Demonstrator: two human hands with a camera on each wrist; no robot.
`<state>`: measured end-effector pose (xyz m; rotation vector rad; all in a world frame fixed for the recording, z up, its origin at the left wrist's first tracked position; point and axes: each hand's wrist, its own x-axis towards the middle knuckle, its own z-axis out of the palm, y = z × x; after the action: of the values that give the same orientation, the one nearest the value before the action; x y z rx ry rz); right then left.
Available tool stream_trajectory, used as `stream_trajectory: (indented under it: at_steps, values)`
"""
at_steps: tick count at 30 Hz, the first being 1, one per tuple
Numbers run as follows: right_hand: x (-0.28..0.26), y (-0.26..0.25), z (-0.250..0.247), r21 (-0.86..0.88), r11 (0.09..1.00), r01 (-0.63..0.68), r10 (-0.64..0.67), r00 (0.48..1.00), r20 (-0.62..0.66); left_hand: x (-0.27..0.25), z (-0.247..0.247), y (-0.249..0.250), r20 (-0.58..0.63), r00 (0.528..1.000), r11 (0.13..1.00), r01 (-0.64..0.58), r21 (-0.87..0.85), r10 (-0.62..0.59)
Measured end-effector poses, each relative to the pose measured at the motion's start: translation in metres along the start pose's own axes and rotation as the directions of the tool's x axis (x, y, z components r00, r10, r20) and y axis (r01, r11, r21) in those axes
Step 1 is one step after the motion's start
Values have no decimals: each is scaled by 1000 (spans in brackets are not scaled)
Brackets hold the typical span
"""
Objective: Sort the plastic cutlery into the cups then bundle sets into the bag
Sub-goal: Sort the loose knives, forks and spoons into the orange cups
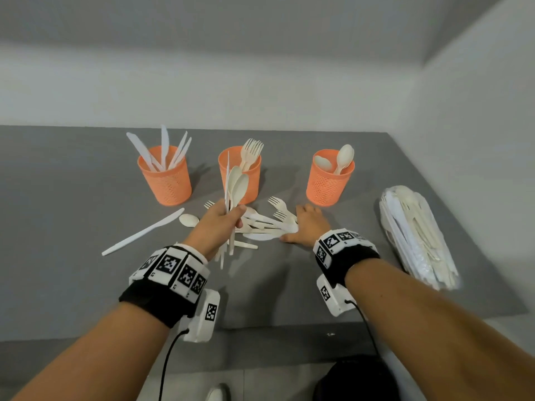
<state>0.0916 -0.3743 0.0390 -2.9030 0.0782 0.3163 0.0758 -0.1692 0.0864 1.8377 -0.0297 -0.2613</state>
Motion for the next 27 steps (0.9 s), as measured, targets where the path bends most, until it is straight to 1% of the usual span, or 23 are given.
stream_trajectory:
  at_steps: [4, 7, 10, 12, 15, 17, 20, 22, 24, 27]
  values:
    - [6, -10, -3, -49, 999, 5, -3, 999, 46, 9, -12, 0, 8, 1000, 999, 21, -30, -21]
    - [6, -10, -2, -96, 995, 4, 1, 999, 45, 15, -18, -4, 21, 999, 999, 44, -25, -43]
    - [3, -8, -3, -81, 997, -17, 23, 997, 73, 20, -19, -9, 29, 997, 997, 66, -33, -65]
    - [3, -8, -3, -79, 997, -23, 29, 997, 76, 23, -18, -11, 57, 996, 996, 74, -50, -71]
    - [1, -9, -1, -89, 996, -14, 21, 997, 69, 26, -15, -11, 100, 992, 993, 82, -82, -73]
    - [-1, -7, -1, -90, 996, -14, 19, 998, 56, 28, -13, -11, 115, 991, 987, 89, -136, -74]
    - [-3, -1, -2, -104, 995, -4, 4, 1000, -1, 29, -12, -11, 128, 987, 965, 121, -232, -93]
    - [-5, 4, -6, -74, 997, 4, -7, 999, -39, 30, -11, -11, 127, 989, 957, 109, -268, -77]
    - [-6, 9, -10, -4, 1000, 25, -25, 996, -84, 31, -9, -12, 113, 993, 955, 76, -285, -45]
    - [-10, 14, -21, 202, 976, 83, -47, 983, -175, 30, -5, -12, 90, 996, 937, 36, -348, -5]
